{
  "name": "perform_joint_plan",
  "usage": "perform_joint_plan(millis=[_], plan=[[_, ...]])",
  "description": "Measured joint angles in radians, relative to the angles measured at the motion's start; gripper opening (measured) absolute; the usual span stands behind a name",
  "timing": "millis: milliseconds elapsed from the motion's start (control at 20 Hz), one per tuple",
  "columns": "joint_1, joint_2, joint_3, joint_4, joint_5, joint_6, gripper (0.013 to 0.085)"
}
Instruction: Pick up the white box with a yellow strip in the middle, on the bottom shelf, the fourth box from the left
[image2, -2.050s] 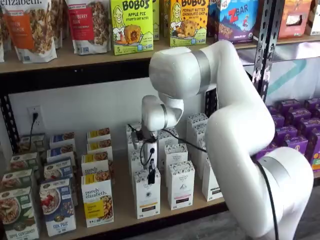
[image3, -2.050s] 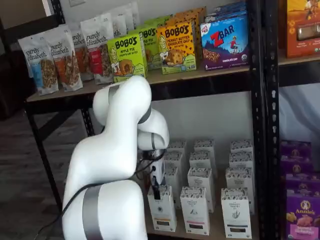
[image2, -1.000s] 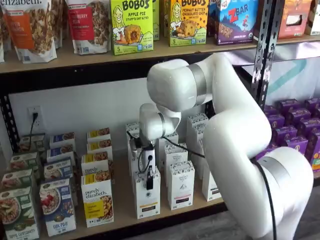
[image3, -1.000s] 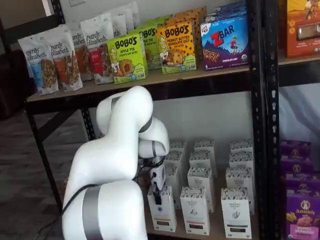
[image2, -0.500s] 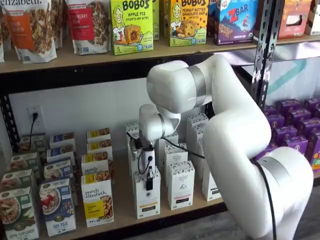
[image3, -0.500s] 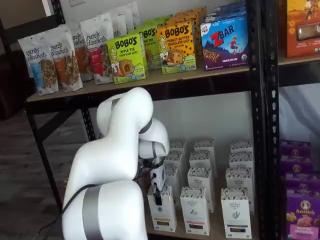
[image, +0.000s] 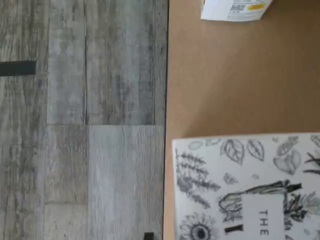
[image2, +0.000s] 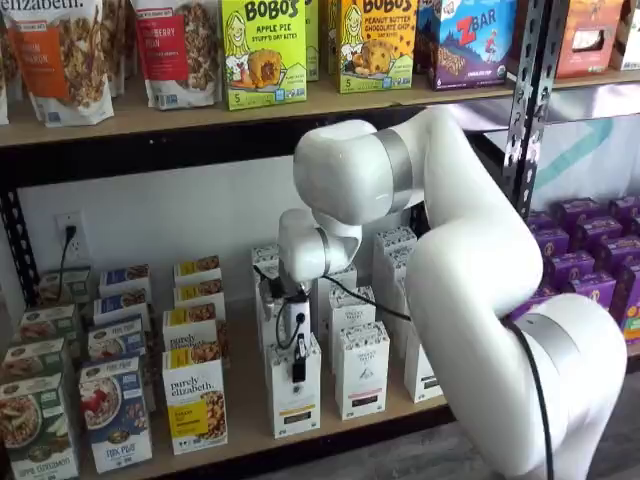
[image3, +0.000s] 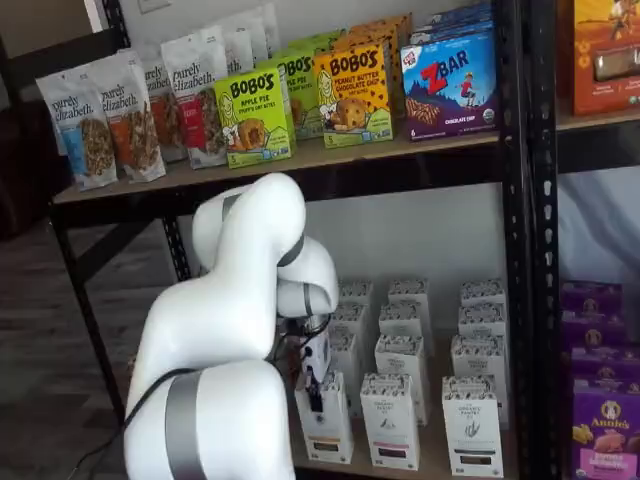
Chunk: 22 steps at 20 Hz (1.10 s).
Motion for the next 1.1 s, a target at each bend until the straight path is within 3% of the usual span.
perform_joint_plan(millis=[300,700,1100], plan=[[0.002,-0.019,0.028,0.015,-0.005,-0.01,0.053],[0.01,-0.062,0.102,-0.015,-0.05,0.019,0.053],[0.022,-0.165,0.254,-0.037,-0.108,0.048,0.053]])
